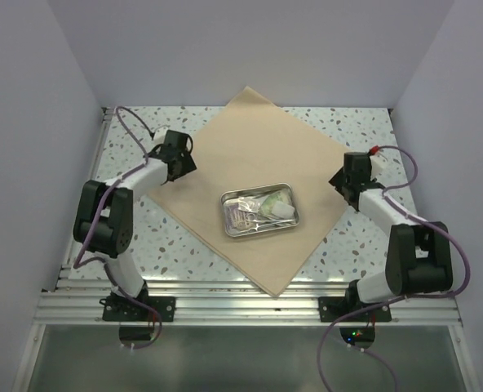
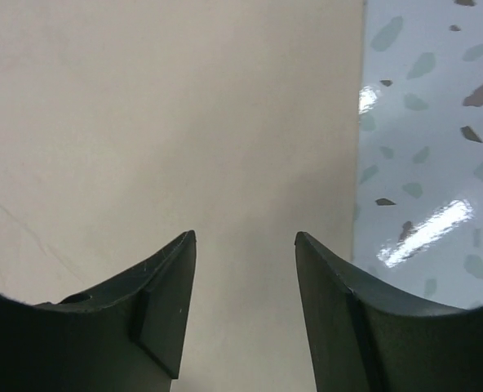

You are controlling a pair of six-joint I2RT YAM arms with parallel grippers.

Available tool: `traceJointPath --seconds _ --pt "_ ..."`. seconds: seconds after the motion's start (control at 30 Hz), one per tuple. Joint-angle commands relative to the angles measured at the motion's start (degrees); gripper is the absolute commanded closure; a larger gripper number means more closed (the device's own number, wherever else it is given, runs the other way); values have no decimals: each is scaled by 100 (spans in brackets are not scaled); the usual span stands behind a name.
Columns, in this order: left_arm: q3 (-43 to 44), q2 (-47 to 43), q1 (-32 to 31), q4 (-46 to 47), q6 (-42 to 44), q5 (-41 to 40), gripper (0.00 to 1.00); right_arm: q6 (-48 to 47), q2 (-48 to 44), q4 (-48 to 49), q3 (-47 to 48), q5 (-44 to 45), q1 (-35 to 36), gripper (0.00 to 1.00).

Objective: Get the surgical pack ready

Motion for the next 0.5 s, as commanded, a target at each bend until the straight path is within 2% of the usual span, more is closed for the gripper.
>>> traceJointPath --seconds 0.0,0.13,0.2,0.23,0.33,0.37,0.43,0.47 --pt "-801 -474 -261 36 -245 365 20 -404 213 85 350 -589 233 45" --pt "-1296 -554 -305 423 -316 534 20 -720 626 111 726 -808 523 50" --pt "-1280 -423 -296 459 -281 499 19 -712 1003 23 903 -1053 576 54" --pt "-1184 -257 -270 398 -264 498 19 -686 1100 32 1000 -1133 585 60" --pt "-1069 8 -208 380 -237 516 19 -642 1365 146 1001 -1301 620 71" --pt "-1068 52 -173 449 -228 559 19 -616 1417 190 1001 -1292 620 77" --pt "-1060 158 -15 555 -211 709 19 -624 1584 173 1062 -1248 620 81" --pt "-1051 201 46 599 -202 779 19 -616 1646 138 1106 -1222 620 88"
